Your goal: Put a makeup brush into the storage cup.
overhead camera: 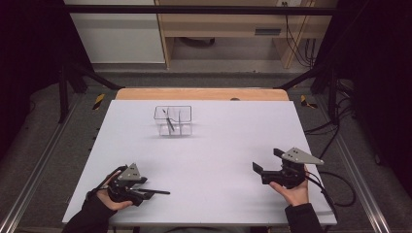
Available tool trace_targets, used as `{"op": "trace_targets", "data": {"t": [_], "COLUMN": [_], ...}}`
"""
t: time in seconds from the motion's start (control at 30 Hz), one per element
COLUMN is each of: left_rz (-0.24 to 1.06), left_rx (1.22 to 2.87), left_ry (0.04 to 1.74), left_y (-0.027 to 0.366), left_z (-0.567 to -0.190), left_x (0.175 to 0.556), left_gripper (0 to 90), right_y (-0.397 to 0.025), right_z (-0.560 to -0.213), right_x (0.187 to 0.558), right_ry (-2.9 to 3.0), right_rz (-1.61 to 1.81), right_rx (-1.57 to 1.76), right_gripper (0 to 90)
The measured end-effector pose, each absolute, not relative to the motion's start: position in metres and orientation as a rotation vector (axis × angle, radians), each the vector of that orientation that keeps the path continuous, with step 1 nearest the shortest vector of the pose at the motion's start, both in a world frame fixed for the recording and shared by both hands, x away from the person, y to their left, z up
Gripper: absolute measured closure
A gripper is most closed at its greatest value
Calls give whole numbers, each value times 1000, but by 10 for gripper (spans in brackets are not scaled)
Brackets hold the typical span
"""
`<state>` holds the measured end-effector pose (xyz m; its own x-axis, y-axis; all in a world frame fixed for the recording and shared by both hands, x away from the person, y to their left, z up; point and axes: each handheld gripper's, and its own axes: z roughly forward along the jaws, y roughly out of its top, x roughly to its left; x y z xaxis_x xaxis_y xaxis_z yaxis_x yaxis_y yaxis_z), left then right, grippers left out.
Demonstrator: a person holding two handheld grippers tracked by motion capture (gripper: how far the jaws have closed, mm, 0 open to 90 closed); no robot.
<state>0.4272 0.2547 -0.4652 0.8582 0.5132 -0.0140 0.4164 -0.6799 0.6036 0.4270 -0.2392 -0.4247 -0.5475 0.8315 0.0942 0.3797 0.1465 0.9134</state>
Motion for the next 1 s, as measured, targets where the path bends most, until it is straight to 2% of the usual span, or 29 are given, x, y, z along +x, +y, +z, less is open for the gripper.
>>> {"op": "trace_targets", "data": {"t": [0.33, 1.0], "left_rz": [224, 222], "left_rx": [2421, 2472], "left_ry": [698, 671], "left_y": [255, 254], "left_z": [-464, -461], "left_x": [427, 425], "left_gripper": [545, 691], "right_y": [-239, -238], "right_z": [-425, -426], "right_x": [427, 427], "right_ry": [1995, 2001], "right_rz": [1383, 1376], "right_rx": [1157, 1162], "right_gripper": [47, 49]}}
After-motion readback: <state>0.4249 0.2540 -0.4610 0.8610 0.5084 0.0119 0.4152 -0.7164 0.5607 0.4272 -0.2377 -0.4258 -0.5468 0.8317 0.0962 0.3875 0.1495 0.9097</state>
